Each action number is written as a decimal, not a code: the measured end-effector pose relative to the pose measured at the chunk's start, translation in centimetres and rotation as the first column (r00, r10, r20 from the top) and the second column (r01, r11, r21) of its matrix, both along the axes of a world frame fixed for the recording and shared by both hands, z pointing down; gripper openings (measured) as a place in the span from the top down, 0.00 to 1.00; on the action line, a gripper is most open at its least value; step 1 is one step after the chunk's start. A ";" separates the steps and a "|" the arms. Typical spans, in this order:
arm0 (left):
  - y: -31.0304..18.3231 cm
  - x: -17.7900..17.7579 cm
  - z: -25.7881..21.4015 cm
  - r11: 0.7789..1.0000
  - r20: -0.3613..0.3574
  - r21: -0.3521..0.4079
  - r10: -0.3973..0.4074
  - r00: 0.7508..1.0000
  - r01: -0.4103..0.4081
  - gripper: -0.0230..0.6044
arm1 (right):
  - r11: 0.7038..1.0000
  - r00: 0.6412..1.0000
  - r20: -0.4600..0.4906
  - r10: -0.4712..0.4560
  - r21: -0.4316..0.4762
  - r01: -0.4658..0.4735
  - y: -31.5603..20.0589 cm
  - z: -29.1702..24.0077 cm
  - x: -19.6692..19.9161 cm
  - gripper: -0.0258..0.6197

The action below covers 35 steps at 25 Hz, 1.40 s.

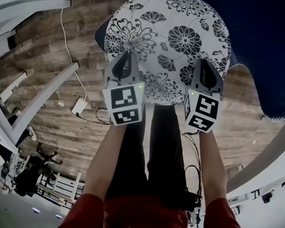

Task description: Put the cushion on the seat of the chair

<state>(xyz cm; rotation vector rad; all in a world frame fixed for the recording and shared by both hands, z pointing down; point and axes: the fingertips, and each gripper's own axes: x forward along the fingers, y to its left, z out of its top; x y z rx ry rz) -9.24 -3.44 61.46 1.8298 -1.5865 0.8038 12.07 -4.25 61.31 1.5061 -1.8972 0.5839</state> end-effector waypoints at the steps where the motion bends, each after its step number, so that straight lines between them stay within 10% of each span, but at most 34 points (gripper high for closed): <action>1: 0.0 0.0 0.0 1.000 0.001 0.001 0.002 1.000 -0.002 0.91 | 1.000 1.000 0.004 0.001 -0.001 -0.001 0.1 0.0 0.0 0.91; 10: 0.1 0.3 -0.7 1.000 -0.005 0.022 0.020 1.000 -0.020 0.78 | 0.999 0.998 0.042 0.035 0.012 -0.036 0.3 -0.7 -0.2 0.74; 35: -1.7 1.2 -14.6 0.980 -0.013 0.191 0.058 0.998 -0.054 0.75 | 0.989 0.995 0.104 -0.004 0.145 -0.011 -0.8 -13.8 -2.4 0.73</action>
